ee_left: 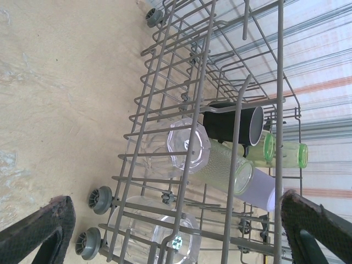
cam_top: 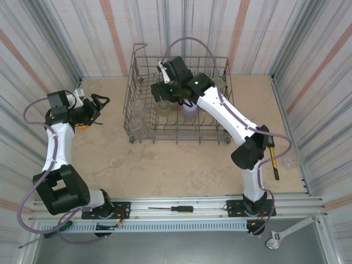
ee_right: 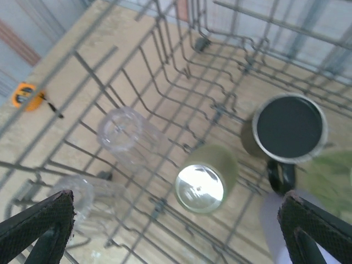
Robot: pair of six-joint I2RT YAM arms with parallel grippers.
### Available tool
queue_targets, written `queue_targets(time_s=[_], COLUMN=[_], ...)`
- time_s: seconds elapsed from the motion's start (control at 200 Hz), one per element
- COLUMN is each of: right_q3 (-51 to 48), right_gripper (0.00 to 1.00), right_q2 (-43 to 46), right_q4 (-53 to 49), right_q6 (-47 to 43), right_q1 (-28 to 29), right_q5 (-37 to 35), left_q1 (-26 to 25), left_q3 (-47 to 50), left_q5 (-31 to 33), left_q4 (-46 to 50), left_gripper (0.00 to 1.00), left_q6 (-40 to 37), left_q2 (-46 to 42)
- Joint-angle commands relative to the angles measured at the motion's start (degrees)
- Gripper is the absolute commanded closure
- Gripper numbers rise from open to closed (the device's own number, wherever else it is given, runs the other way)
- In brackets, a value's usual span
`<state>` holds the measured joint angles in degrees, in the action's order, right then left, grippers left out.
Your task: Load the cups into the dish rack
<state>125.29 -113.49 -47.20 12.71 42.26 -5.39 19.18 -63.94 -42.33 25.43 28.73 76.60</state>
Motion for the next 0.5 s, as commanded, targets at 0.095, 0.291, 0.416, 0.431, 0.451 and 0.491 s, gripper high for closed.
queue_targets(time_s=[0.095, 0.291, 0.416, 0.431, 0.451, 0.491], right_q3=[-10.4, -22.0, -29.6, -30.4, -31.5, -33.7], right_gripper=[0.01, 0.01, 0.01, 0.01, 0.01, 0.01], right_q2=[10.6, 19.6, 26.0, 26.8, 27.8, 29.8], right_q4=[-0.6, -0.5, -0.4, -0.4, -0.5, -0.5], right_q6=[3.8, 6.6, 9.2, 9.7, 10.1, 10.9], right_q1=[-3.7, -8.4, -12.8, -13.3, -14.1, -15.5], right_q5=[-2.4, -4.1, -4.6, -4.8, -5.0, -5.4], left_q1=[-0.5, -2.6, -4.1, -4.3, -4.4, -5.0], left_q3=[-2.9, -5.3, -7.6, -7.9, -8.3, -8.9], left_q5=[-1.3, 0.0, 0.2, 0.3, 0.3, 0.5], left_q4=[-1.2, -1.1, -0.9, -0.8, -0.9, -0.8], left_gripper=[0.01, 0.01, 0.01, 0.01, 0.01, 0.01], left_q6=[0.8, 1.5, 1.8, 1.9, 1.9, 1.9], left_q2=[1.3, 1.6, 2.8, 3.0, 3.1, 3.5])
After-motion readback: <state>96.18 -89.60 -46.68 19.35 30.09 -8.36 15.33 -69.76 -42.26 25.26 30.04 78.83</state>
